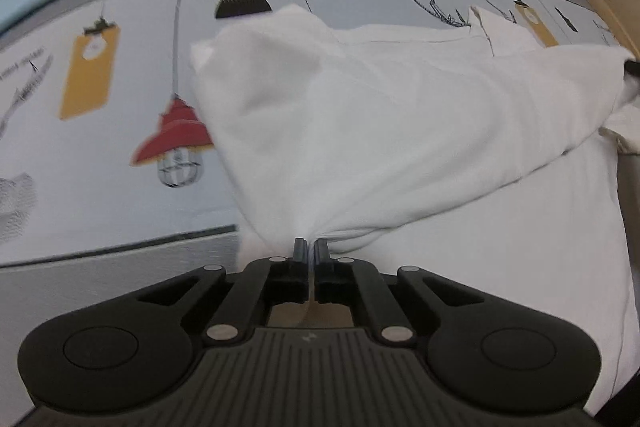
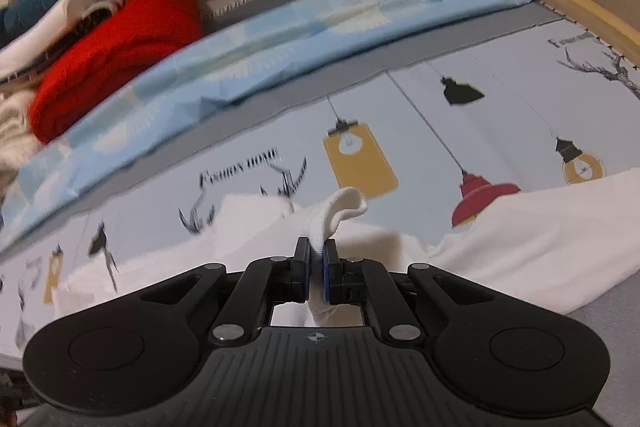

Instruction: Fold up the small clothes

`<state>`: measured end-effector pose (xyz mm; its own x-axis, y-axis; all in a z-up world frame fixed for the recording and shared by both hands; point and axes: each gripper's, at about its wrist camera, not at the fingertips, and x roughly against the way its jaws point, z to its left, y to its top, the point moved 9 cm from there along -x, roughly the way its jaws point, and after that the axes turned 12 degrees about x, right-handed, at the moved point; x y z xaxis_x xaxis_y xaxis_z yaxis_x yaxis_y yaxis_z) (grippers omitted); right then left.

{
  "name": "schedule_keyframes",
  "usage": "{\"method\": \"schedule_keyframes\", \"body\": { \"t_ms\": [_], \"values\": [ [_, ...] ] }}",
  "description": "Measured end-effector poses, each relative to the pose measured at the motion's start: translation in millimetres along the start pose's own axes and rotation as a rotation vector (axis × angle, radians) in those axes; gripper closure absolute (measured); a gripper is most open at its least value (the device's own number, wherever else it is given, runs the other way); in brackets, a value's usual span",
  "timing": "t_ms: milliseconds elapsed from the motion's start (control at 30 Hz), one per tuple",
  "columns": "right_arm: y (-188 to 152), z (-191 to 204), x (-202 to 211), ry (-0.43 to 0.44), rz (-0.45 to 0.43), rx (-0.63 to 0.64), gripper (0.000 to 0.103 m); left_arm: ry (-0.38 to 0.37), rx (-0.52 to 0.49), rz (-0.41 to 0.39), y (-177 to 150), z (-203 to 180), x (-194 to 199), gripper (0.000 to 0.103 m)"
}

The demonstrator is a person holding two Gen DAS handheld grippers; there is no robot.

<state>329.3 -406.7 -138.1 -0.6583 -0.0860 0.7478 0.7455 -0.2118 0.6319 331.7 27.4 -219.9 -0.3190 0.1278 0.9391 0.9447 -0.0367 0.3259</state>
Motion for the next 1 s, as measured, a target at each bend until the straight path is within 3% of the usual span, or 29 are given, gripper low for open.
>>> {"method": "schedule_keyframes", "body": {
  "t_ms": [67, 133, 200, 267, 300, 400, 433, 500, 600, 667, 767, 867, 1000],
  "values": [
    [8.1, 1.1, 7.9, 0.050, -0.043, -0.052, 0.097, -0.012, -0.017, -0.027, 6.6, 8.3, 16.9, 0.101],
    [6.6, -4.3, 6.3, 0.022, -0.018, -0.055, 0.097, -0.049, -0.053, -0.021, 9.0, 13.5, 28.5, 0.101],
    [-12.5, -19.0, -9.0, -0.081, 0.105, -0.034, 0.097, -0.056, -0.104, 0.020, 2.4, 17.8, 26.7, 0.101],
    [-34.8, -30.5, -24.2, -0.166, 0.235, 0.005, 0.091, -0.004, -0.141, 0.053, -2.4, 22.2, 19.5, 0.099],
    [-39.5, -35.0, -26.5, -0.213, 0.252, 0.028, 0.091, 0.003, -0.139, 0.052, -2.0, 25.1, 18.5, 0.098],
    [-22.7, -38.7, -12.5, -0.277, 0.139, 0.033, 0.090, -0.121, 0.014, -0.042, 23.0, 34.2, 36.8, 0.084],
    [-14.6, -36.9, -5.6, -0.279, 0.086, 0.027, 0.089, -0.161, 0.084, -0.095, 34.9, 38.3, 44.1, 0.076],
    [-5.8, -28.6, 1.1, -0.238, 0.016, 0.018, 0.088, -0.216, 0.225, -0.191, 54.6, 47.7, 51.4, 0.071],
    [-4.9, -7.2, -3.1, -0.101, -0.004, 0.016, 0.088, -0.215, 0.387, -0.226, 65.7, 61.6, 36.6, 0.066],
    [-8.6, -1.1, -9.3, -0.074, 0.022, 0.024, 0.088, -0.200, 0.470, -0.212, 68.5, 69.1, 20.4, 0.060],
    [-12.4, -4.6, -13.7, -0.094, 0.047, 0.035, 0.088, -0.207, 0.549, -0.208, 73.4, 76.2, 3.4, 0.051],
    [-11.4, -1.6, -16.2, -0.094, 0.059, 0.018, 0.088, -0.193, 0.553, -0.233, 80.8, 72.7, -1.7, 0.039],
    [-11.3, 4.9, -19.3, -0.086, 0.067, 0.040, 0.088, -0.171, 0.542, -0.246, 83.6, 68.1, -11.7, 0.039]
  ]
}}
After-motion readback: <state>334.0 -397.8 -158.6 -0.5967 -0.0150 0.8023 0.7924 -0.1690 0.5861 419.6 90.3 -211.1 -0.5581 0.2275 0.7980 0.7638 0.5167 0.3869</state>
